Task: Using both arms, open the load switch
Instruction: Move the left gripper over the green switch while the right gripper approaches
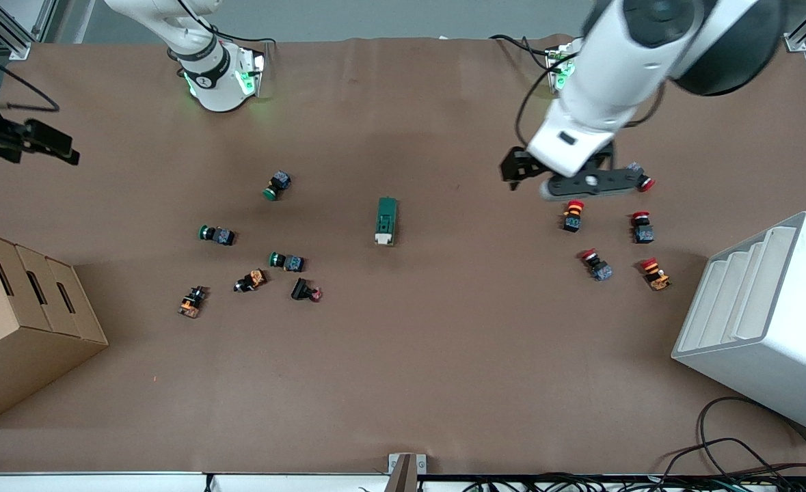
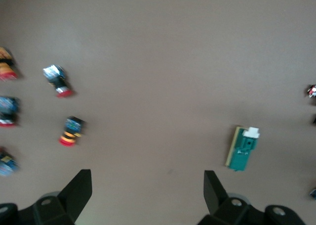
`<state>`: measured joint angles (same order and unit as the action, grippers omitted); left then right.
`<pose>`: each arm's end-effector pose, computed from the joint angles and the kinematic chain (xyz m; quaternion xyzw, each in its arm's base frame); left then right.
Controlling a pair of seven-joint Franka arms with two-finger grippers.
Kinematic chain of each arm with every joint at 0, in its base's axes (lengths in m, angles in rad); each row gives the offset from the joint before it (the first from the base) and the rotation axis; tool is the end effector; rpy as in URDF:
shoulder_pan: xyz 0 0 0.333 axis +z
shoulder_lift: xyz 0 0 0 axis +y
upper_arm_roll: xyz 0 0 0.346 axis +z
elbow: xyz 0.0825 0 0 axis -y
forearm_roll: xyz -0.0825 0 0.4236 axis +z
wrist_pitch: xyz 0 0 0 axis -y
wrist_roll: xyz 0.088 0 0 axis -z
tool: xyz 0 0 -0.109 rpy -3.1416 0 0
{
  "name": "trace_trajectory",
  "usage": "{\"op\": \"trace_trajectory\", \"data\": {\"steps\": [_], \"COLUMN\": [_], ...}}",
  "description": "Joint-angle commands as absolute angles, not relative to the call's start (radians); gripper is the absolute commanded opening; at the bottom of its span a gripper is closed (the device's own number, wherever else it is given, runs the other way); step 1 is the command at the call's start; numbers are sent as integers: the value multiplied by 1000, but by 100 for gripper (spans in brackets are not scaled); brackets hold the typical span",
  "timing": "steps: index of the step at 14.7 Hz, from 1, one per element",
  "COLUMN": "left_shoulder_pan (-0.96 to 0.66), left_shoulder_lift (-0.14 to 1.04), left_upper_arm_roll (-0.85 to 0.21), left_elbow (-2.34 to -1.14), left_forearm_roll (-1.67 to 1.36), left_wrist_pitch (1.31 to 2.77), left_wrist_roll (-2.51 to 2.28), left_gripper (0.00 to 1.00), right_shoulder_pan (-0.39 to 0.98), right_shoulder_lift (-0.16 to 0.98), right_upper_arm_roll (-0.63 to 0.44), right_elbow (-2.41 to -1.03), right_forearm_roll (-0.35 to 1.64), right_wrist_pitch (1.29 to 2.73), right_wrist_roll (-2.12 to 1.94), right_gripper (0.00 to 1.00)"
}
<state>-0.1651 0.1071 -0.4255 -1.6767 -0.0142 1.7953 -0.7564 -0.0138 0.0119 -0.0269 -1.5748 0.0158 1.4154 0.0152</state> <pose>0.5352 -0.3467 0.5572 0.9959 0.0856 -0.0099 0.0292 0.5792 -0.0216 0.6314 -0.9959 0.0273 0.0854 0.0088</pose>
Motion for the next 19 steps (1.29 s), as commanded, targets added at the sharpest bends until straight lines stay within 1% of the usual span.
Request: {"op": "trace_trajectory", "data": {"steps": [1,4,6,7,10,16,19], "left_shoulder_pan": [-238,-331,-406,-437,-541,-696,-764], "left_shoulder_lift": [101,147,204,231,323,491,576], "left_upper_arm_roll": [-430,-431,-431,-431,-431,-433,-433], "left_elbow": [-1758,-1821,-1836,-1838,-1836,-1833,-1839], "left_forearm_roll": [3,53,148,188,285,693,991], "left_wrist_pitch": [1897,2023,2062,2078,2176,2261,2260], "left_wrist_roll": [-906,-1049,-1193,-1269,-1509,-1894,-2080], "left_gripper": [100,100,100,100,100,99,97], "right_shoulder_pan": [-18,50,99,150,250,432,517], "right_shoulder_lift": [155,169,178,195,239,371,461], "right_upper_arm_roll": [-17,-17,-15,-15,-15,-15,-15], "right_elbow": [-1507,-1502,-1503,-1506,-1506,-1505,-1500], "right_forearm_roll": [8,3,21,26,69,92,100], "right_wrist_pitch": [1417,1457,1479,1500,1555,1732,1816], "right_wrist_roll": [14,58,255,356,642,1087,1283], "right_gripper": [100,100,100,100,100,100,100]}}
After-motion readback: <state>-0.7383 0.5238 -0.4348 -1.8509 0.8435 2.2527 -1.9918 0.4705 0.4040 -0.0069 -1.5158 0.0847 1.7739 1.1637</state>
